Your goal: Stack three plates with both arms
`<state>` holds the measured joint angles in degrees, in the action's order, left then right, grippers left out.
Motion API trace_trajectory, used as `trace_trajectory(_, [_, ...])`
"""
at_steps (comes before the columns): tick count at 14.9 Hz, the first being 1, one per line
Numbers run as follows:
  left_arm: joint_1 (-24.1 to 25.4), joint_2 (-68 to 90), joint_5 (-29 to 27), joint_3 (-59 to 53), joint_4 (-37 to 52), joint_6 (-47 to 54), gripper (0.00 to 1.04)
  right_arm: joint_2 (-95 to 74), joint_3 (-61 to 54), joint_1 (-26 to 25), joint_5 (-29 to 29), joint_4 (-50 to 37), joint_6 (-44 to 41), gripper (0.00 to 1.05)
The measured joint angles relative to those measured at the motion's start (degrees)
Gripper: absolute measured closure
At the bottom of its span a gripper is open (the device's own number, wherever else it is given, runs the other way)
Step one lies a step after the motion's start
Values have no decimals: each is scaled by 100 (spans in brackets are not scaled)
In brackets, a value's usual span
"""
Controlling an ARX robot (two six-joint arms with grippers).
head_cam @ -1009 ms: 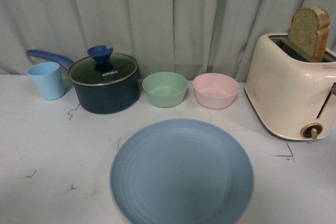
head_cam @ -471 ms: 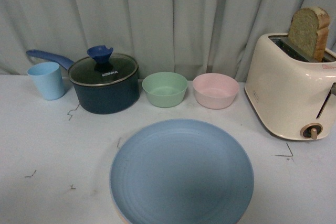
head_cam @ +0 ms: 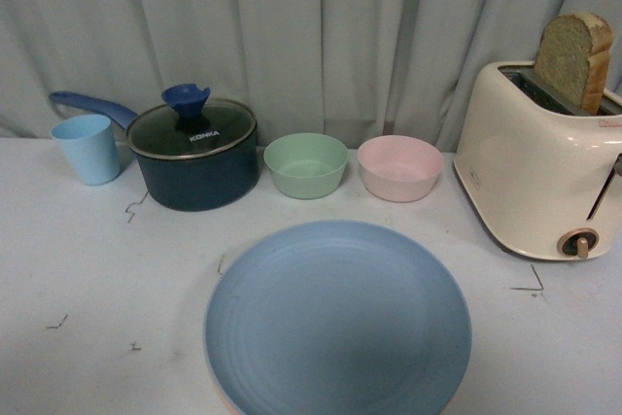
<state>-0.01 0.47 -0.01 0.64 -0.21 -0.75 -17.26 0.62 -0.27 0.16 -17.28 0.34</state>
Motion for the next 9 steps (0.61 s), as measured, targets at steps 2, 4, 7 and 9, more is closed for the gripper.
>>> trace_trajectory(2, [0, 0, 0, 0, 0, 0, 7, 269, 0, 0, 0, 251, 0, 103])
trace_trajectory(4, [0, 0, 0, 0, 0, 0, 7, 490, 0, 0, 0, 490, 0, 103])
trace_trajectory(7, [0, 0, 0, 0, 0, 0, 7, 695, 0, 0, 0, 675, 0, 103])
trace_trajectory(9, [0, 0, 0, 0, 0, 0, 7, 743, 0, 0, 0, 734, 0, 103])
